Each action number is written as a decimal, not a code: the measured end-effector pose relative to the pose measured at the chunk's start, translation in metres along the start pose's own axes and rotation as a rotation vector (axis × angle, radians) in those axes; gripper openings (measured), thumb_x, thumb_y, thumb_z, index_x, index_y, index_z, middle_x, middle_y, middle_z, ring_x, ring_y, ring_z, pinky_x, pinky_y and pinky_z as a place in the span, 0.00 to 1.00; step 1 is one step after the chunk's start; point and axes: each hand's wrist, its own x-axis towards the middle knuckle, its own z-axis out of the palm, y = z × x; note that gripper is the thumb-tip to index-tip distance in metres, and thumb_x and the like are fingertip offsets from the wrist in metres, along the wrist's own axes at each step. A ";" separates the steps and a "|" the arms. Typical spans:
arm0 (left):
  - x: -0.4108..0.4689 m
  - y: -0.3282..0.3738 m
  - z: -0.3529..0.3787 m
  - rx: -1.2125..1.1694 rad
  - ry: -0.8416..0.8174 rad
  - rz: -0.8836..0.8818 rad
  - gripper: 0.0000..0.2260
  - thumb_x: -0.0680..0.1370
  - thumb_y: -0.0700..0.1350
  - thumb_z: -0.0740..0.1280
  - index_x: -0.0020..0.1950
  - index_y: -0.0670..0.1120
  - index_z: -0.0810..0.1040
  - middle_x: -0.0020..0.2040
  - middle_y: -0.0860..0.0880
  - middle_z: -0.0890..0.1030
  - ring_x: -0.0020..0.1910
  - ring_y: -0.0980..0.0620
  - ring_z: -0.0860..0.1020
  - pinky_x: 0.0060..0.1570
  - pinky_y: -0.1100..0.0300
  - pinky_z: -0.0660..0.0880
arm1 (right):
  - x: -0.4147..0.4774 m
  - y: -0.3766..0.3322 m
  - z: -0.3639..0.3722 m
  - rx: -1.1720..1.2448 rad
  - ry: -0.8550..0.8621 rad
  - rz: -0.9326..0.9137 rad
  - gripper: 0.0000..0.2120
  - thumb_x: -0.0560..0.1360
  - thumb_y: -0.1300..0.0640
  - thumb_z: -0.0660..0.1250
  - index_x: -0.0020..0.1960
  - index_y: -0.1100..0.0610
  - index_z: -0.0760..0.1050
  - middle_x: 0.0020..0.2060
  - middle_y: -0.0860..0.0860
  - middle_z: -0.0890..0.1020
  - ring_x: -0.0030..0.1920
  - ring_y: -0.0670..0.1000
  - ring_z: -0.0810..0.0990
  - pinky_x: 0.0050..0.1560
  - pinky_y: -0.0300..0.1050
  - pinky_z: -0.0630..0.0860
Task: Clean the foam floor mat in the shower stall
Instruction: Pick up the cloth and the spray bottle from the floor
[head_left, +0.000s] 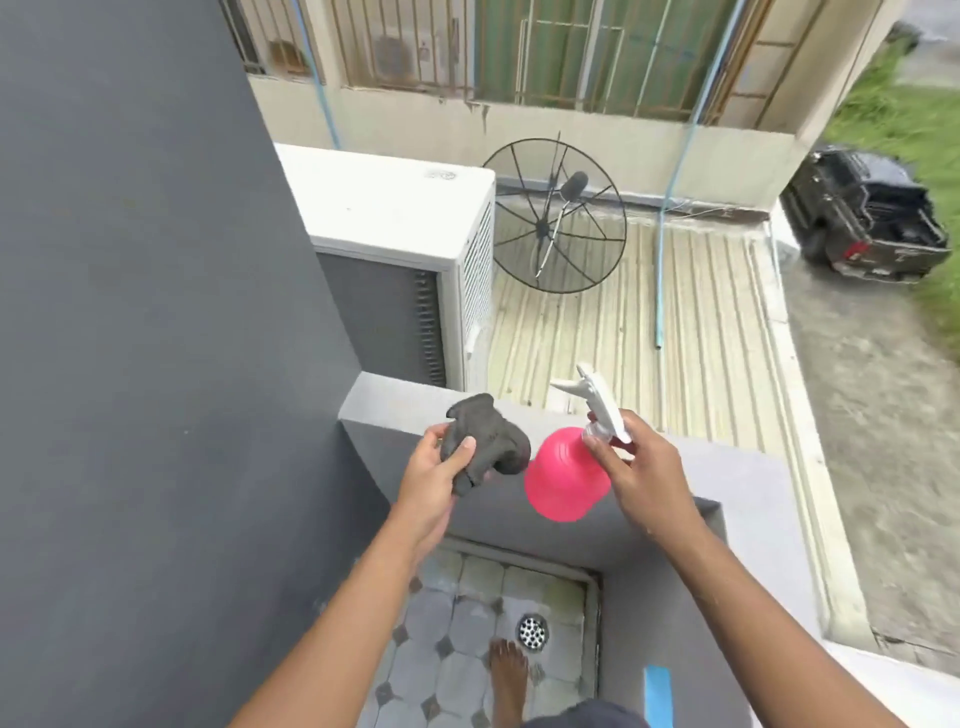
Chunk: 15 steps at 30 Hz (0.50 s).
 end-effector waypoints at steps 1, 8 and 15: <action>0.023 0.004 0.015 -0.047 -0.007 0.009 0.07 0.84 0.36 0.65 0.61 0.41 0.73 0.51 0.44 0.84 0.44 0.50 0.83 0.46 0.53 0.82 | 0.014 0.003 -0.007 0.011 0.013 0.005 0.09 0.79 0.57 0.70 0.59 0.51 0.79 0.50 0.42 0.83 0.51 0.40 0.81 0.47 0.31 0.74; 0.123 -0.053 0.039 0.199 0.250 -0.262 0.05 0.82 0.43 0.70 0.53 0.48 0.74 0.61 0.39 0.83 0.54 0.42 0.83 0.60 0.42 0.79 | 0.077 0.026 -0.012 -0.013 0.061 0.053 0.07 0.80 0.55 0.68 0.58 0.48 0.77 0.43 0.43 0.82 0.45 0.41 0.79 0.42 0.36 0.72; 0.123 -0.056 0.035 0.839 0.325 -0.253 0.12 0.80 0.49 0.71 0.57 0.41 0.78 0.52 0.46 0.81 0.50 0.48 0.76 0.45 0.57 0.68 | 0.088 0.033 -0.007 -0.046 0.015 0.063 0.10 0.81 0.53 0.67 0.62 0.46 0.76 0.47 0.47 0.84 0.49 0.47 0.81 0.48 0.45 0.78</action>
